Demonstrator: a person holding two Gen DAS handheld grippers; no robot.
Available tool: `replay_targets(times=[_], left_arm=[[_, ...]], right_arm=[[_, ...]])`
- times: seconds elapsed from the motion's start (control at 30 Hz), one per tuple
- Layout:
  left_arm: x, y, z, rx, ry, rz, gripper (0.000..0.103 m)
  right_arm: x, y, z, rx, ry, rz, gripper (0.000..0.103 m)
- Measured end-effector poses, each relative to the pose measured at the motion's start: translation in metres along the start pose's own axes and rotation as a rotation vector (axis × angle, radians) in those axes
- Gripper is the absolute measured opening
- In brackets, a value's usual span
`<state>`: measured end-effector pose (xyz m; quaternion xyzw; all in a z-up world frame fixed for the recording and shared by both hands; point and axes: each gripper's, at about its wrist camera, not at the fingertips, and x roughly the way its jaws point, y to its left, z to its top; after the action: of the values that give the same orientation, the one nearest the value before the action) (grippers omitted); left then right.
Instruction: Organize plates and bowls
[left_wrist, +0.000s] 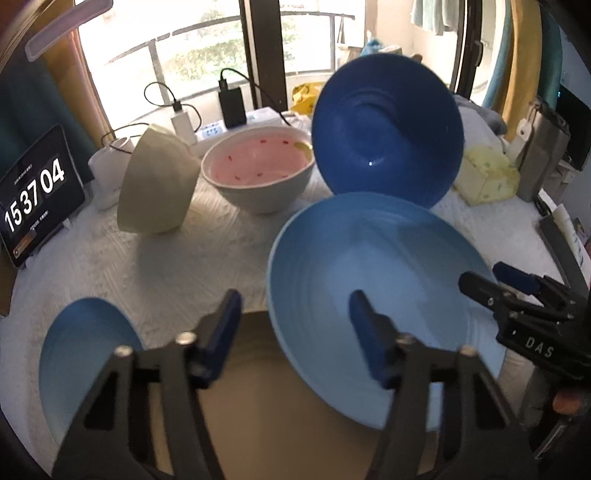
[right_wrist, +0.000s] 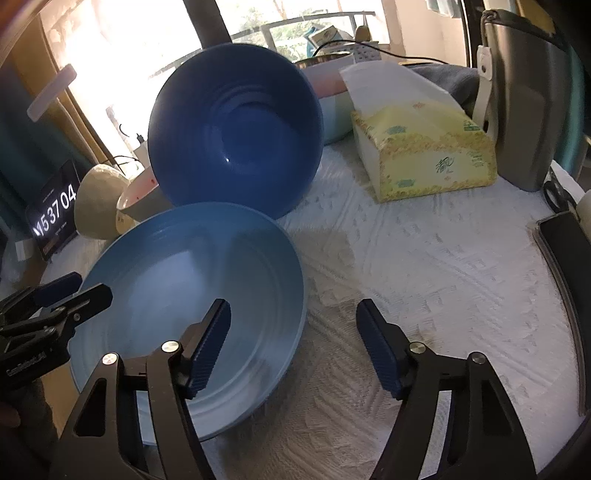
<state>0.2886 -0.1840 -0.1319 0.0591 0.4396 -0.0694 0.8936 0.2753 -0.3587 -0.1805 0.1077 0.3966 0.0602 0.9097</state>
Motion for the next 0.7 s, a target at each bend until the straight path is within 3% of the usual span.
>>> replay_targets(times=[0.13, 0.37, 0.7], left_arm=[[0.0036, -0.0034, -0.0022, 0.012, 0.016, -0.010, 0.050], [0.0025, -0.0099, -0.0045, 0.032, 0.021, -0.022, 0.042], [-0.0053, -0.0081, -0.0084, 0.023, 0.016, -0.036, 0.042]], right_arm=[[0.0020, 0.0017, 0.0007, -0.013, 0.009, -0.006, 0.064], [0.0025, 0.0048, -0.0007, -0.039, 0.009, -0.024, 0.030], [-0.0027, 0.0090, -0.0023, -0.028, -0.004, -0.051, 0.028]])
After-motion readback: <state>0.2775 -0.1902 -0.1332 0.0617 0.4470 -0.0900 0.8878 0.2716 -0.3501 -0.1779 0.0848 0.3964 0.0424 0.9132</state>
